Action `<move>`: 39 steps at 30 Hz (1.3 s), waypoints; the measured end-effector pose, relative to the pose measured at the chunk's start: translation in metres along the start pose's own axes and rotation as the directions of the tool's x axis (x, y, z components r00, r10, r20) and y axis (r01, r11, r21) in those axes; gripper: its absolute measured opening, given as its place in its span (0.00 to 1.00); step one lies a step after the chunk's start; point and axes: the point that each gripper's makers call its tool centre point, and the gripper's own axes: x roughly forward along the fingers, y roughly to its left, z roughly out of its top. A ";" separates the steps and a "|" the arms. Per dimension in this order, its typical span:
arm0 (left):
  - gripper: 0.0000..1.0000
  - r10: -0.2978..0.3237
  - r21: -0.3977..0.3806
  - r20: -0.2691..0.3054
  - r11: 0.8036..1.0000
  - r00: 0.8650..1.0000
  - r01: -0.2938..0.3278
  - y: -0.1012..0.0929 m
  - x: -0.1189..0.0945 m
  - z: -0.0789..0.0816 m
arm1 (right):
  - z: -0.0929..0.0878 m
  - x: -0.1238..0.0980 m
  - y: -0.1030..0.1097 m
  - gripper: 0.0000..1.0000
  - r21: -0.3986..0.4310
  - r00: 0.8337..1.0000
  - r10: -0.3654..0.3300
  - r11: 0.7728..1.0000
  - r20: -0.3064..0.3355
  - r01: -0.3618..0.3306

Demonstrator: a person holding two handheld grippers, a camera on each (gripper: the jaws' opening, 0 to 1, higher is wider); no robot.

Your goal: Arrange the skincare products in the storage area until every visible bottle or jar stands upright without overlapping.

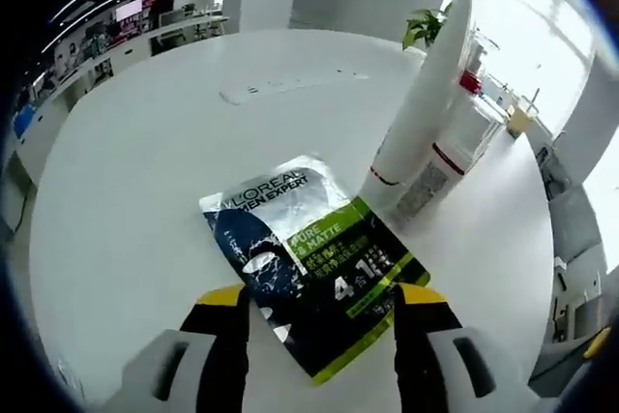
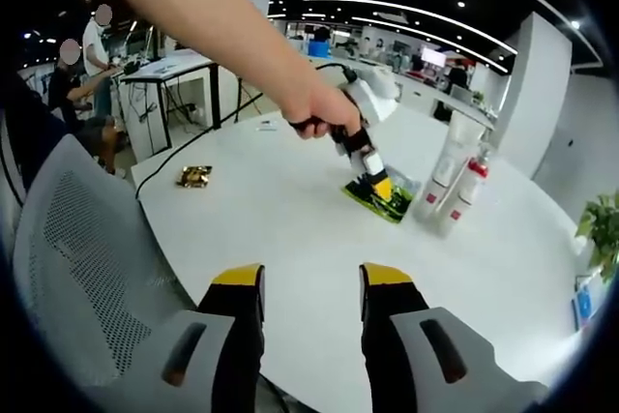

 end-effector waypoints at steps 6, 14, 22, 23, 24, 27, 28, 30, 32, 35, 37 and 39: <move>0.63 -0.026 0.013 0.005 1.000 1.000 0.026 -0.008 0.003 0.002 | 0.000 0.000 0.000 0.35 -0.002 1.000 0.001 1.000 -0.002 -0.001; 0.63 -0.028 0.016 0.007 0.999 1.000 0.028 -0.001 -0.015 -0.003 | 0.003 0.000 0.001 0.35 -0.007 1.000 0.005 1.000 0.012 -0.005; 0.67 0.024 0.112 0.024 0.993 0.999 -0.027 0.037 -0.067 -0.036 | 0.006 -0.002 0.004 0.34 -0.022 0.999 0.008 1.000 0.032 -0.007; 0.68 0.031 0.117 0.022 0.993 0.999 -0.033 0.040 -0.073 -0.042 | 0.008 -0.003 0.004 0.34 -0.020 0.999 0.007 1.000 0.038 -0.006; 0.69 0.038 0.122 0.018 0.992 0.999 -0.040 0.042 -0.079 -0.047 | 0.009 -0.004 0.003 0.34 -0.017 0.999 0.007 1.000 0.044 -0.006; 0.72 0.061 0.148 0.014 0.987 0.998 -0.062 0.048 -0.104 -0.070 | 0.011 -0.005 0.003 0.34 -0.013 0.998 0.006 1.000 0.056 -0.005; 0.72 0.063 0.150 0.014 0.987 0.998 -0.065 0.048 -0.110 -0.075 | 0.013 -0.006 0.003 0.34 -0.013 0.998 0.006 1.000 0.063 -0.005; 0.73 0.069 0.171 0.010 0.983 0.998 -0.070 0.048 -0.122 -0.093 | 0.014 -0.006 0.004 0.34 -0.015 0.997 0.010 1.000 0.072 -0.009; 0.74 0.083 0.201 -0.038 0.977 0.996 -0.074 0.050 -0.135 -0.118 | 0.016 -0.006 0.006 0.34 -0.020 0.997 0.017 1.000 0.080 -0.015; 0.75 0.095 0.187 -0.066 0.979 0.993 -0.081 0.051 -0.153 -0.154 | 0.018 -0.006 0.009 0.34 -0.024 0.996 0.031 0.999 0.089 -0.029; 0.75 0.109 0.170 -0.075 0.981 0.991 -0.095 0.054 -0.162 -0.171 | 0.020 -0.006 0.011 0.34 -0.029 0.995 0.040 0.999 0.093 -0.037; 0.75 0.129 0.170 -0.091 0.979 0.987 -0.113 0.057 -0.169 -0.188 | 0.021 -0.007 0.012 0.33 -0.032 0.994 0.044 0.999 0.102 -0.041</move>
